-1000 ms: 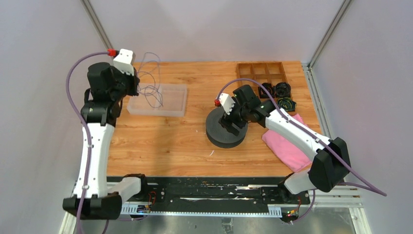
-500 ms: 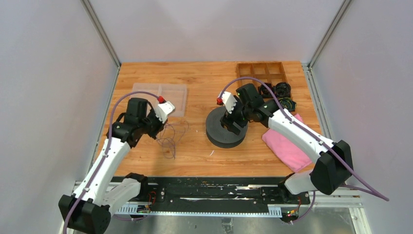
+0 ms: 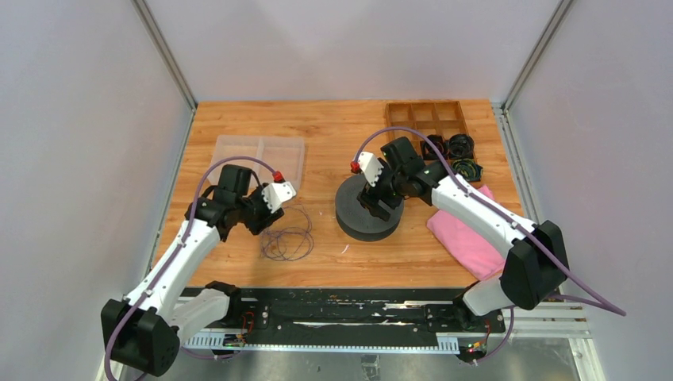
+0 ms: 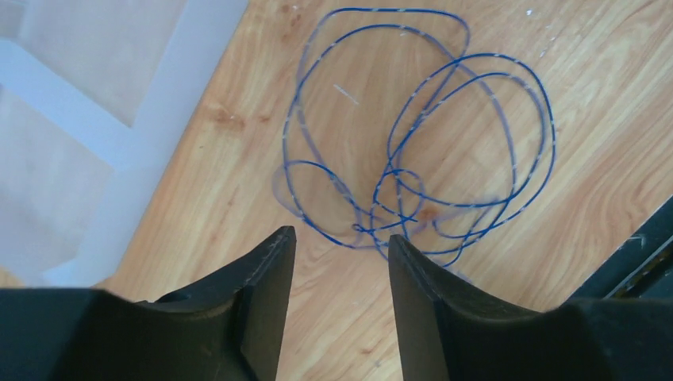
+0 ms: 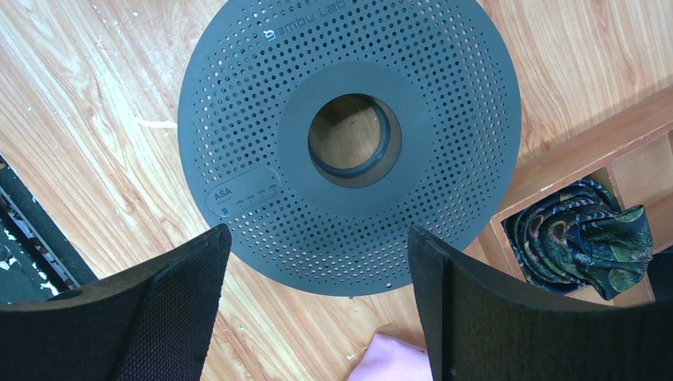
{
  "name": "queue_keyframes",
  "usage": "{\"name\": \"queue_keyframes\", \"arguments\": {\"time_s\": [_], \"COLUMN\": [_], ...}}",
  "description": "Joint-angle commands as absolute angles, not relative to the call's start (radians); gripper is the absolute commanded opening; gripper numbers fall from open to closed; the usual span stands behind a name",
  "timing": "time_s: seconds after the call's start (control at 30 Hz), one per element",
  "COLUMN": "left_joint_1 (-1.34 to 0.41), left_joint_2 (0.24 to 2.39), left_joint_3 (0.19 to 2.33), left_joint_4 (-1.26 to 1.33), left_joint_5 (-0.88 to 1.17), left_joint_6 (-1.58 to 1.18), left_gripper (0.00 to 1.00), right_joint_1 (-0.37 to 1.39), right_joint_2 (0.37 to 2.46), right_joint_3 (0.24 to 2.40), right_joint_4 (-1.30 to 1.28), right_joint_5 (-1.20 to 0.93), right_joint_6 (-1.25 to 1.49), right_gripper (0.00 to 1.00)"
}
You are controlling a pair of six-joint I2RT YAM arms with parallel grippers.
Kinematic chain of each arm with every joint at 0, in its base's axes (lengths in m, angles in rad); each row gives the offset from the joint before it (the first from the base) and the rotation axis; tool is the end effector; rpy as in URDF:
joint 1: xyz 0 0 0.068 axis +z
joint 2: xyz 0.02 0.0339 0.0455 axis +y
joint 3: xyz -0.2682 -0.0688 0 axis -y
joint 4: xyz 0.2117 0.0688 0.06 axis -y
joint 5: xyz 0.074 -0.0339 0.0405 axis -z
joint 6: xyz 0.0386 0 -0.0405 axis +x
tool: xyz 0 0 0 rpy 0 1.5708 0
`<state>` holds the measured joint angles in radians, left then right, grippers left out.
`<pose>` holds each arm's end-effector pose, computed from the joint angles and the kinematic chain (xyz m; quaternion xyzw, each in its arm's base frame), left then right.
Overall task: Wrap the cables
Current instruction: Place the cable at the center of the board.
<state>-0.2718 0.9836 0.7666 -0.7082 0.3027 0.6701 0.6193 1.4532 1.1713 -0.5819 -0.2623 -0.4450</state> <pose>0.1489 -0.0534 0.2613 0.4680 0.8138 -0.0781 0.3357 0.2229 0.1712 0.2940 -0.5109 0.7785 0.1521 0.3312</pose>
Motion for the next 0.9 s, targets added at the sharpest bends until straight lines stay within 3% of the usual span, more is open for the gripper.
{"name": "queue_keyframes", "arguments": {"time_s": [0.0,0.17,0.23,0.33,0.57,0.87], "left_joint_1": [-0.278,-0.278,-0.279,-0.28,-0.34,-0.397], "left_joint_2": [1.005,1.003,1.002,1.005,0.947,0.988], "left_joint_3": [0.904,0.964,0.969,0.953,0.832,0.736], "left_joint_4": [-0.825,-0.906,-0.932,-0.988,-1.001,-0.927], "left_joint_5": [0.165,0.093,0.149,0.278,0.378,0.335], "left_joint_6": [0.842,0.883,0.847,0.796,0.804,0.796], "left_gripper": [0.54,0.61,0.64,0.79,0.93,0.91], "right_joint_1": [0.608,0.609,0.608,0.609,0.608,0.608], "right_joint_2": [1.466,1.474,1.476,1.476,1.489,1.501], "right_joint_3": [1.169,1.168,1.168,1.167,1.166,1.163], "right_joint_4": [-0.601,-0.603,-0.603,-0.603,-0.603,-0.603], "right_joint_5": [-0.273,-0.271,-0.274,-0.274,-0.275,-0.267], "right_joint_6": [-0.467,-0.472,-0.472,-0.473,-0.477,-0.483], "right_gripper": [0.81,0.81,0.81,0.81,0.81,0.81]}}
